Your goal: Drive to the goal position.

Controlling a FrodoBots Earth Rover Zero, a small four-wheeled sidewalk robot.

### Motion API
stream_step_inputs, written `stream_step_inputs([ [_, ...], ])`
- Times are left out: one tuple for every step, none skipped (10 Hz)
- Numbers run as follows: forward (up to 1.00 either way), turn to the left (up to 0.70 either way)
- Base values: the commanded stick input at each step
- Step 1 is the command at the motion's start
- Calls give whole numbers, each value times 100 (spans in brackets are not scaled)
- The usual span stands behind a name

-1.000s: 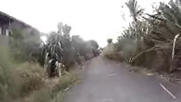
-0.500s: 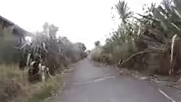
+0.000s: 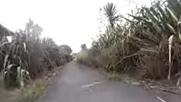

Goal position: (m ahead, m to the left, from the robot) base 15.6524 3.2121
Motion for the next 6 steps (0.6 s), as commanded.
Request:
stream_step_inputs([
  [70,0],
  [70,0],
  [70,0],
  [70,0],
  [70,0],
  [70,0],
])
